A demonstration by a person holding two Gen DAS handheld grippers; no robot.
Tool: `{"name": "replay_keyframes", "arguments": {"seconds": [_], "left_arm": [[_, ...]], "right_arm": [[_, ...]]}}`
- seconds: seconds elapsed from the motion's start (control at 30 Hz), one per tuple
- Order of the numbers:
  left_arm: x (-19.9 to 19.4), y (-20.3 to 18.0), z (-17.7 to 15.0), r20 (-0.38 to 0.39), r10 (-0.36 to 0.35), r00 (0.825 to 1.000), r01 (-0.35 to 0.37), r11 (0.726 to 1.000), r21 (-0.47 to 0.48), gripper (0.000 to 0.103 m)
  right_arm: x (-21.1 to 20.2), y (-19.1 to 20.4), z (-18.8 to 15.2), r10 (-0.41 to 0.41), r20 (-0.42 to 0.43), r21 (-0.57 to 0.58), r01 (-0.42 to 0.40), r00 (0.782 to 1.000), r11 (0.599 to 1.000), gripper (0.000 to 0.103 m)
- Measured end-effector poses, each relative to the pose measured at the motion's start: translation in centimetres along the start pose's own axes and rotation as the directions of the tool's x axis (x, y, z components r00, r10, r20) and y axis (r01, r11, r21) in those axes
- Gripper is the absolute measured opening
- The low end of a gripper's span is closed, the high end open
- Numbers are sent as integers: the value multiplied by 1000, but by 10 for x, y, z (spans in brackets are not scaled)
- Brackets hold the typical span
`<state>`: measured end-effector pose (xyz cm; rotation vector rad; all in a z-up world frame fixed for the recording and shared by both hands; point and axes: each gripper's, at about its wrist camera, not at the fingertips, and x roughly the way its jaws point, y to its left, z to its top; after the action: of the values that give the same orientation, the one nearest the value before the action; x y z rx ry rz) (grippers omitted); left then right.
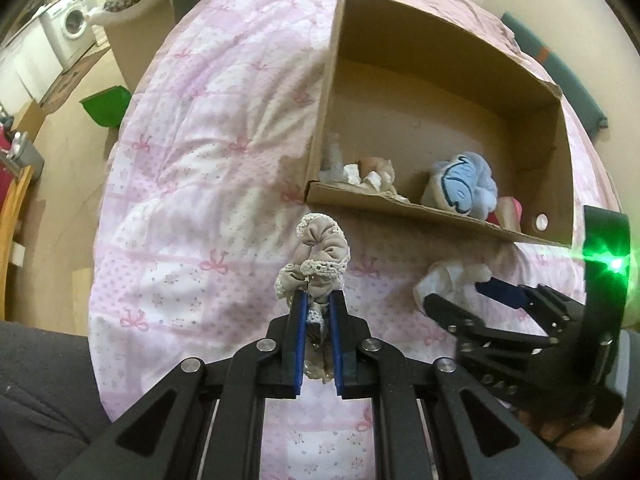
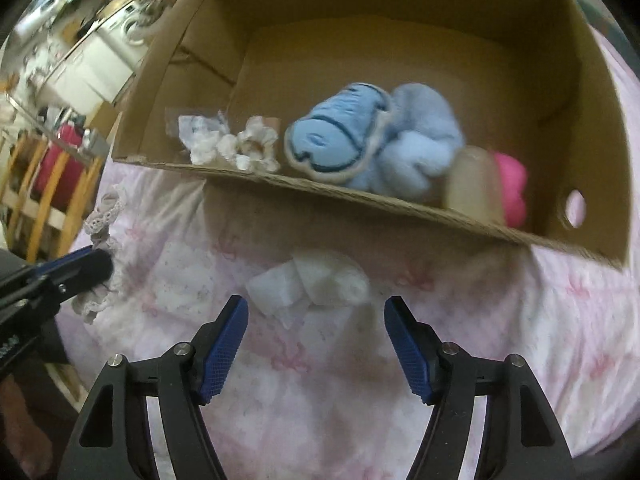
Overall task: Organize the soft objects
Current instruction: 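Grasp the white sock with the right tool, then carry the scrunchie with the left tool while the right tool carries the sock over the box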
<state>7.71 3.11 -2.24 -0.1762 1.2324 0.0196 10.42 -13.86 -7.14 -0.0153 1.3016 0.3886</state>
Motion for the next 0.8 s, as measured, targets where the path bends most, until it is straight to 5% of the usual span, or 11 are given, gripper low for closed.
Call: {"name": "replay_keyframes", "arguments": {"seconds": [0.17, 0.23, 0.4, 0.8], "left_arm": [[4, 3, 2, -5, -4, 1000, 4, 1000, -16, 10], [4, 4, 1, -6, -7, 1000, 7, 1000, -21, 10], [7, 2, 2, -11, -7, 1000, 7, 1000, -23, 10], [6, 4, 2, 16, 27, 1000, -26, 999, -20, 10]], "right_arm": [[10, 7, 7, 20, 18, -13, -20, 1000, 1000, 72], [13, 5, 7, 33, 13, -9, -33, 999, 999, 47], [19, -5, 4, 23, -7, 11, -23, 1000, 1000, 29], [-21, -5, -5, 95, 61, -11, -95, 994, 995, 22]]}}
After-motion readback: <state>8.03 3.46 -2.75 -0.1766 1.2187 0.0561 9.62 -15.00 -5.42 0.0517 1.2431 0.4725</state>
